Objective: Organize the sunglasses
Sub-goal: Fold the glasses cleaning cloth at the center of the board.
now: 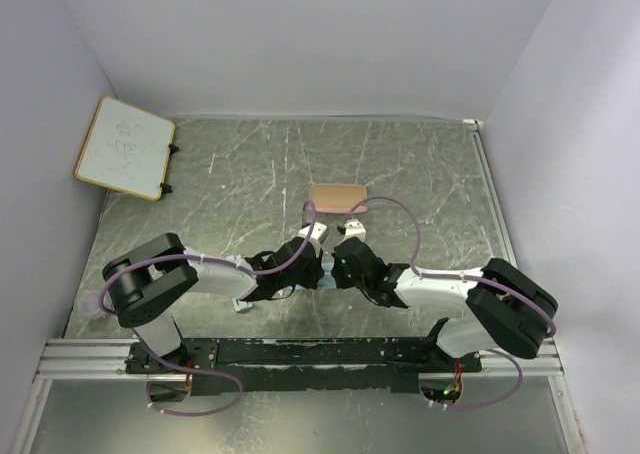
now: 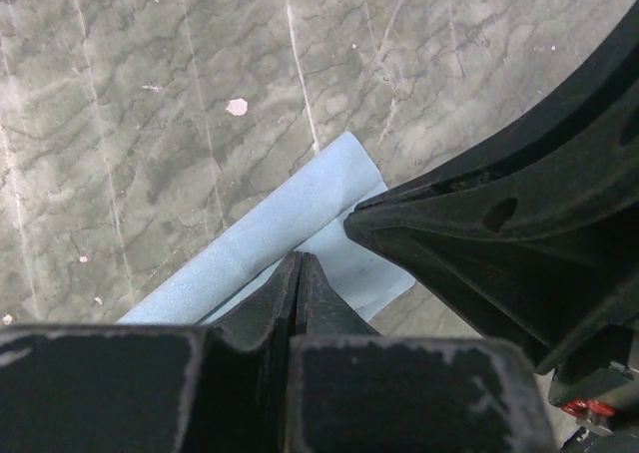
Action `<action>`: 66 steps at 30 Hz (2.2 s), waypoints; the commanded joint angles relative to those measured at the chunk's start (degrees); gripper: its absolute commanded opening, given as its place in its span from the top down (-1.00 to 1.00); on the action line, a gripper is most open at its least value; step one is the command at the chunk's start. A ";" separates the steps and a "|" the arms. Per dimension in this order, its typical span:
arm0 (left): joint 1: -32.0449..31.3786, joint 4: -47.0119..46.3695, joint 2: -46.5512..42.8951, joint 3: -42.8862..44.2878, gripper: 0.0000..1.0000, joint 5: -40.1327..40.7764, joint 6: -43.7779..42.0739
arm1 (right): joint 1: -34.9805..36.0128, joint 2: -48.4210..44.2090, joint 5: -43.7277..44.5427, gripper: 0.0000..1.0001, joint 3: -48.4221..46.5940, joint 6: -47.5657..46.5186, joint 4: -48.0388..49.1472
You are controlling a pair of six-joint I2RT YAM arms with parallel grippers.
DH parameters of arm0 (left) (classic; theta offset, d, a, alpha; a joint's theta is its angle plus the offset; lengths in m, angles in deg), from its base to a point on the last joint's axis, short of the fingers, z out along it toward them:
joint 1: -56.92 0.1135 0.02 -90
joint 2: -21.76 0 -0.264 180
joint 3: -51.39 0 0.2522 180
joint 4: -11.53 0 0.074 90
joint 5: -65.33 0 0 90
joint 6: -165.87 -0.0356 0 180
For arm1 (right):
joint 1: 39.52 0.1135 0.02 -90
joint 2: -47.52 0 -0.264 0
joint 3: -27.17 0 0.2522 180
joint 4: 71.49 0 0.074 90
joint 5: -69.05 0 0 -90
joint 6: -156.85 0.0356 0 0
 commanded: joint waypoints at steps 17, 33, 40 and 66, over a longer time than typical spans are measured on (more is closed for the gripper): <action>0.04 8.85 -5.93 -4.33 0.84 2.81 0.99 | -0.42 2.05 -1.14 1.00 -1.03 -0.58 0.37; -0.48 13.87 -11.39 -5.30 0.83 2.37 2.07 | -0.48 2.35 -1.57 1.00 -0.81 -0.32 0.33; -0.86 16.22 -13.12 -4.87 0.83 2.62 2.17 | -0.48 2.08 -1.59 1.00 -0.44 -0.15 0.38; 0.27 11.79 -13.51 -6.41 0.83 8.36 1.36 | -0.48 -2.36 -3.28 1.00 -2.94 -3.01 -2.40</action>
